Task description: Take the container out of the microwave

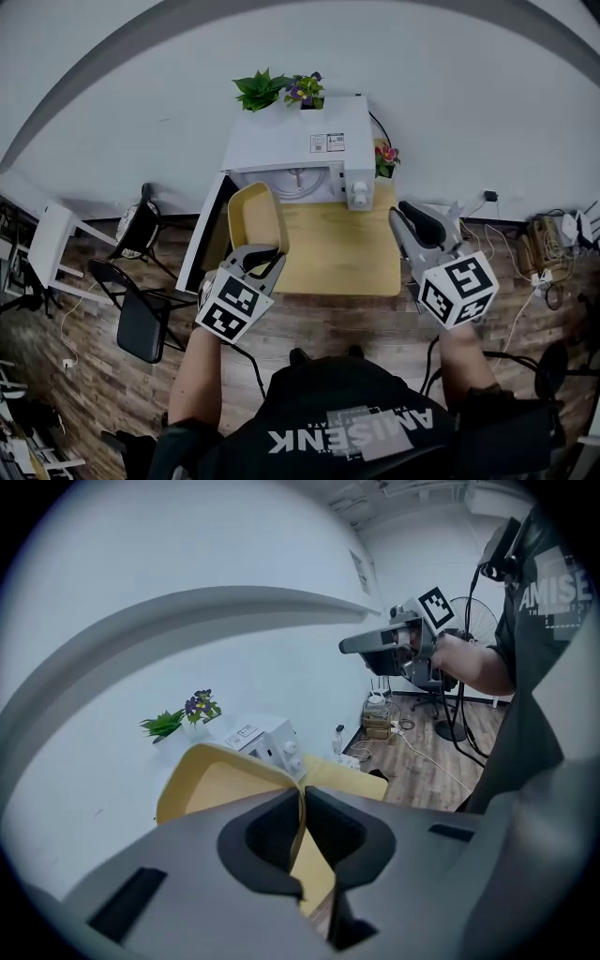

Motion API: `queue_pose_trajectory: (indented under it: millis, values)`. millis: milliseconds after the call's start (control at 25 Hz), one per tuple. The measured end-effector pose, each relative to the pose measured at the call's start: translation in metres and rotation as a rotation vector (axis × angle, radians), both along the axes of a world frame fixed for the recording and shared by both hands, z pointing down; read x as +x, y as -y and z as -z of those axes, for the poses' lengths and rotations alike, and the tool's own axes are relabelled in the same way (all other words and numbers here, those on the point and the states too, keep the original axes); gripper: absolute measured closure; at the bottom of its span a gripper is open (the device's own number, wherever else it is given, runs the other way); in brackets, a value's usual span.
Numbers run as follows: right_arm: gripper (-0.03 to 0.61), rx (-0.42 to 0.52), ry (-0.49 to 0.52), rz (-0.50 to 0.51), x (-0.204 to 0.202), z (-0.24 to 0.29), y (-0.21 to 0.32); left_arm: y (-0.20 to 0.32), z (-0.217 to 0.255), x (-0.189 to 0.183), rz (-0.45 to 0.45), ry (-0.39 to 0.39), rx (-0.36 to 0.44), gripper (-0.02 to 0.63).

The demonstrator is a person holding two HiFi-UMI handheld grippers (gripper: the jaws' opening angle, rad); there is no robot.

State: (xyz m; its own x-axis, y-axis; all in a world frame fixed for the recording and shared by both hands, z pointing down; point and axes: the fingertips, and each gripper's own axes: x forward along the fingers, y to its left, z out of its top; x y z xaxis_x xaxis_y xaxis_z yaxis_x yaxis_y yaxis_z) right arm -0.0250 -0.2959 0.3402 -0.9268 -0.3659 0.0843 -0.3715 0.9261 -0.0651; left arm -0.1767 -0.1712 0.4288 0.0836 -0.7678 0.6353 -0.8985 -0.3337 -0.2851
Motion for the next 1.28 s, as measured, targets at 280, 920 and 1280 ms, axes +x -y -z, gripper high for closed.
queue_pose_trajectory:
  millis: [280,920,1280]
  values:
    - [0.524,-0.012,0.007,-0.015,-0.029,0.014,-0.015,-0.009,0.032,-0.017,-0.018,-0.088,0.062,0.592]
    - [0.572,0.037,-0.036,-0.070,-0.054,0.020,-0.038,-0.029,0.050,-0.033,-0.068,-0.116,0.095,0.592]
    - [0.572,0.038,-0.056,-0.097,-0.057,0.019,-0.043,-0.037,0.047,-0.042,-0.061,-0.125,0.091,0.592]
